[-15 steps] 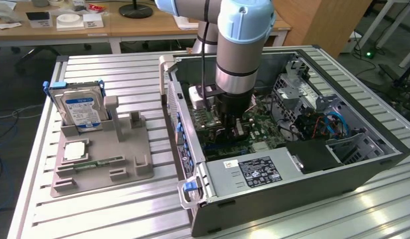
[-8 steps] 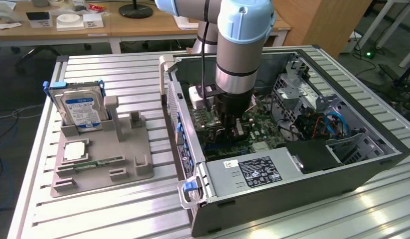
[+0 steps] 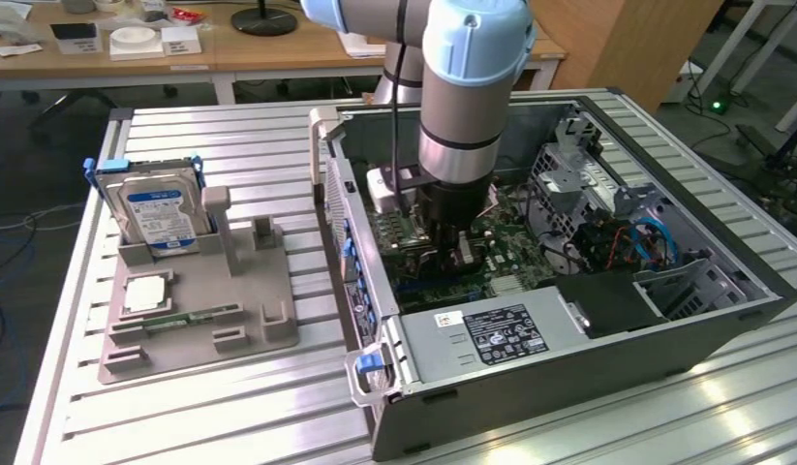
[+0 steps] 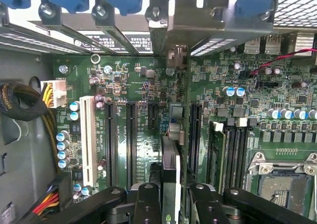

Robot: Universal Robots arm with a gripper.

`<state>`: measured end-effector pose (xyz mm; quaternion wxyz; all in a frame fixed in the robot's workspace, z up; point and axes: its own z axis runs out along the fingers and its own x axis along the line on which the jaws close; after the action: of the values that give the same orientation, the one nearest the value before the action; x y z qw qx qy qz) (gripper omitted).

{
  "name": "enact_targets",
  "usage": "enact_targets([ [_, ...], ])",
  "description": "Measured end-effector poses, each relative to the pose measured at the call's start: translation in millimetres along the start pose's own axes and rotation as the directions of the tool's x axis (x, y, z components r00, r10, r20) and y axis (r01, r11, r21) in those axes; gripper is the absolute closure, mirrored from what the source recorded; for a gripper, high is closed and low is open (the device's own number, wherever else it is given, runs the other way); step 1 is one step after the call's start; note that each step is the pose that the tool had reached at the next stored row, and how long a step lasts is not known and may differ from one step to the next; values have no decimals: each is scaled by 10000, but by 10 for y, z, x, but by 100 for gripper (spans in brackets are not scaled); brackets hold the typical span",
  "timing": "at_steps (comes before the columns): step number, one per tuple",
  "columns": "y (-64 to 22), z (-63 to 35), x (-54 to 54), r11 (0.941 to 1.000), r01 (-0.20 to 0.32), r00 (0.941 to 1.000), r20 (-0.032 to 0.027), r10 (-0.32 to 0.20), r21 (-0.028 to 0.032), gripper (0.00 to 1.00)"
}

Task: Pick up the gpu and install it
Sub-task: 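Insert the gpu into the slot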

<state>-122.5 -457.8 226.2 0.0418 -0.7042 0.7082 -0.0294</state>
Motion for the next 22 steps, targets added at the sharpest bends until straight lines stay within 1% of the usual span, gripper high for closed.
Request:
enact_targets([
  [8, 3, 26, 2, 10000, -1, 10000, 15, 1, 17, 73],
  [15, 3, 30, 2, 10000, -4, 10000, 22, 4, 24, 73],
  [16, 7, 33, -1, 10000, -10, 10000, 44, 10, 7, 73],
  [17, 10, 40, -3, 10000, -17, 10000, 75, 16, 9, 72],
  [18, 9, 37, -2, 10000, -16, 10000, 81, 16, 9, 72],
  [19, 6, 27, -1, 10000, -11, 10000, 77, 11, -3, 65],
  [20, 5, 26, -1, 10000, -11, 10000, 93, 11, 0, 65],
  [22, 3, 2, 0, 10000, -11, 9999, 103, 11, 7, 65],
])
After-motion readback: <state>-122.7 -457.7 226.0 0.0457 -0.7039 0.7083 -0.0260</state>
